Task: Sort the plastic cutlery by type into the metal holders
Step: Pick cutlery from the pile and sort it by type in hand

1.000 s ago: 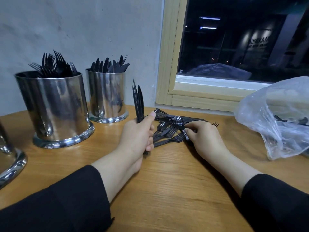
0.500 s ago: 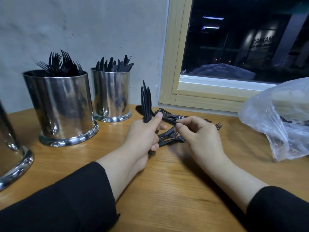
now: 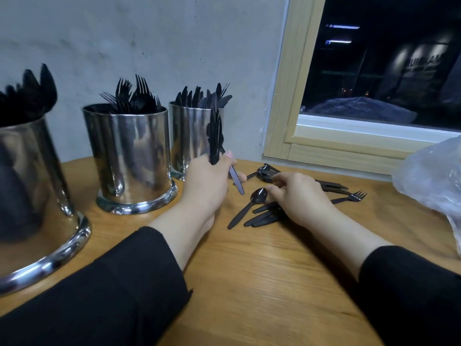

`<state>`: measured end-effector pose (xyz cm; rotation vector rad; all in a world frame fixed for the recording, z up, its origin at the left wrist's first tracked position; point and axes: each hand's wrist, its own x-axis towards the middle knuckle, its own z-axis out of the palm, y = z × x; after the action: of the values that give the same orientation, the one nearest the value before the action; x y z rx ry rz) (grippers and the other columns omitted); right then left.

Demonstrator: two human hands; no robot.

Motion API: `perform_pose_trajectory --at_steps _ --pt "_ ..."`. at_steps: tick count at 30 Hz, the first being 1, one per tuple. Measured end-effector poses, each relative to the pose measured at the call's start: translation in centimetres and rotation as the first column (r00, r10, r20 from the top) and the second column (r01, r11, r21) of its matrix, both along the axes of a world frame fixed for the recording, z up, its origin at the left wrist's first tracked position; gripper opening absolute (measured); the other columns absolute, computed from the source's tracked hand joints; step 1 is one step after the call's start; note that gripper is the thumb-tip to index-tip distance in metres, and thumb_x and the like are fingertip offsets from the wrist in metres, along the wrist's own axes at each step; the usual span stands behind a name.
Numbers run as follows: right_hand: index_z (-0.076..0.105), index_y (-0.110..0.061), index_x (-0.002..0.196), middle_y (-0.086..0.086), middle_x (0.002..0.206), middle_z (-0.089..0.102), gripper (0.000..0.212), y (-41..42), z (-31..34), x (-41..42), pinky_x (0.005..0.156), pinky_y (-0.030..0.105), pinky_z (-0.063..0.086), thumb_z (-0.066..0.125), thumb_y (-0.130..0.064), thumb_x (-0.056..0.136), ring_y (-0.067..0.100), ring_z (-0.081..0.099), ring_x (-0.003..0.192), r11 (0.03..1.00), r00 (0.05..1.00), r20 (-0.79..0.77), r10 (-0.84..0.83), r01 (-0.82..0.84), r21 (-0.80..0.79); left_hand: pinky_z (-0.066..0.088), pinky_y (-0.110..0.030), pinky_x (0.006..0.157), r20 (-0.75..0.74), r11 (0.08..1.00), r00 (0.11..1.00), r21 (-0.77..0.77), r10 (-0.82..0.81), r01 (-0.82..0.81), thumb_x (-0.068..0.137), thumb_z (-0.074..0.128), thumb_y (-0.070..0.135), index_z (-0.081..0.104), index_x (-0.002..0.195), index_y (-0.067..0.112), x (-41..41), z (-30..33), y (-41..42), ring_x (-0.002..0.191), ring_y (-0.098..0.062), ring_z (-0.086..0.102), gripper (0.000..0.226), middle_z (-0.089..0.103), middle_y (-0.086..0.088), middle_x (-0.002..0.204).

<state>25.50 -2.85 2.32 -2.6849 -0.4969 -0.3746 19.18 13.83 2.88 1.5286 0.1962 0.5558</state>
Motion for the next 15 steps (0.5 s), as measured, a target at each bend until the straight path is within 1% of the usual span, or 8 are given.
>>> perform_pose_trajectory --at_steps 2,4,6,8,11,13,14,15 --pt "0.060 -0.025 0.134 -0.002 0.115 0.072 0.042 1.2 0.0 0.9 0.104 0.045 0.040 0.054 -0.048 0.099 0.026 0.058 0.120 0.998 0.999 -0.031 -0.017 0.014 -0.068 0.033 -0.029 0.054 0.000 0.998 1.000 0.062 0.011 -0.011 0.104 0.054 0.030 0.072 0.096 0.016 0.1 -0.3 0.0 0.043 -0.002 0.044 0.024 0.065 0.000 0.059" --pt "0.060 -0.026 0.135 -0.001 0.120 0.070 0.043 2.0 -0.2 1.7 0.105 0.045 0.038 0.058 -0.047 0.098 0.027 0.057 0.121 0.993 0.999 -0.051 -0.018 0.012 -0.118 0.034 -0.029 0.054 -0.007 0.996 1.000 0.086 0.022 -0.022 0.103 0.055 0.030 0.074 0.096 0.015 0.3 -0.5 0.1 0.046 -0.004 0.045 0.025 0.056 0.003 0.056" --pt "0.062 -0.025 0.134 0.000 0.122 0.069 0.040 2.4 -0.6 2.1 0.107 0.044 0.039 0.063 -0.039 0.096 0.027 0.057 0.122 0.995 0.997 -0.076 0.005 -0.013 -0.103 0.035 -0.029 0.056 -0.027 0.995 0.999 0.090 0.040 -0.037 0.101 0.055 0.029 0.073 0.100 0.004 0.6 -0.6 0.4 0.050 -0.008 0.045 0.031 0.054 0.003 0.058" --pt "0.067 -0.023 0.128 0.001 0.119 0.070 0.034 2.3 -1.0 2.3 0.101 0.037 0.045 0.065 -0.030 0.095 0.023 0.061 0.116 0.999 0.994 -0.095 0.050 -0.051 -0.006 0.034 -0.029 0.056 -0.045 0.995 0.998 0.091 0.053 -0.049 0.100 0.055 0.028 0.071 0.103 -0.003 0.8 -0.6 0.7 0.052 -0.011 0.044 0.035 0.055 0.000 0.062" --pt "0.074 -0.025 0.109 -0.004 0.102 0.072 0.016 1.4 -0.7 2.0 0.074 0.025 0.046 0.062 -0.026 0.098 0.014 0.064 0.094 0.966 0.993 -0.044 0.110 -0.096 0.239 0.035 -0.029 0.055 -0.044 0.988 0.997 0.141 0.062 -0.055 0.100 0.056 0.030 0.070 0.089 -0.004 0.7 -0.7 0.8 0.053 -0.015 0.046 0.038 0.063 -0.005 0.067" --pt "0.071 -0.028 0.100 -0.010 0.091 0.071 0.012 0.4 -0.1 1.3 0.059 0.015 0.042 0.059 -0.027 0.100 0.006 0.063 0.076 0.903 0.991 0.012 0.137 -0.130 0.410 0.044 -0.029 0.059 -0.045 0.985 0.998 0.167 0.037 -0.029 0.100 0.059 0.032 0.073 0.088 0.002 0.5 -0.4 0.8 0.055 -0.016 0.050 0.035 0.061 -0.002 0.063" --pt "0.069 -0.029 0.098 -0.011 0.088 0.071 0.011 -0.1 0.2 0.7 0.058 0.012 0.042 0.058 -0.027 0.101 0.004 0.063 0.074 0.869 0.988 0.052 0.149 -0.156 0.470 0.048 -0.029 0.062 -0.049 0.987 0.999 0.163 0.007 0.001 0.101 0.061 0.031 0.073 0.090 0.005 0.3 -0.2 0.8 0.055 -0.015 0.053 0.031 0.061 -0.001 0.061" --pt "0.067 -0.031 0.096 -0.012 0.088 0.071 0.012 -0.8 0.4 0.1 0.061 0.012 0.044 0.058 -0.027 0.101 0.003 0.064 0.077 0.837 0.982 0.095 0.162 -0.188 0.514 0.050 -0.027 0.065 -0.053 0.986 0.998 0.160 -0.032 0.040 0.101 0.062 0.030 0.073 0.092 0.007 0.1 -0.1 0.6 0.055 -0.014 0.056 0.027 0.062 -0.002 0.061"
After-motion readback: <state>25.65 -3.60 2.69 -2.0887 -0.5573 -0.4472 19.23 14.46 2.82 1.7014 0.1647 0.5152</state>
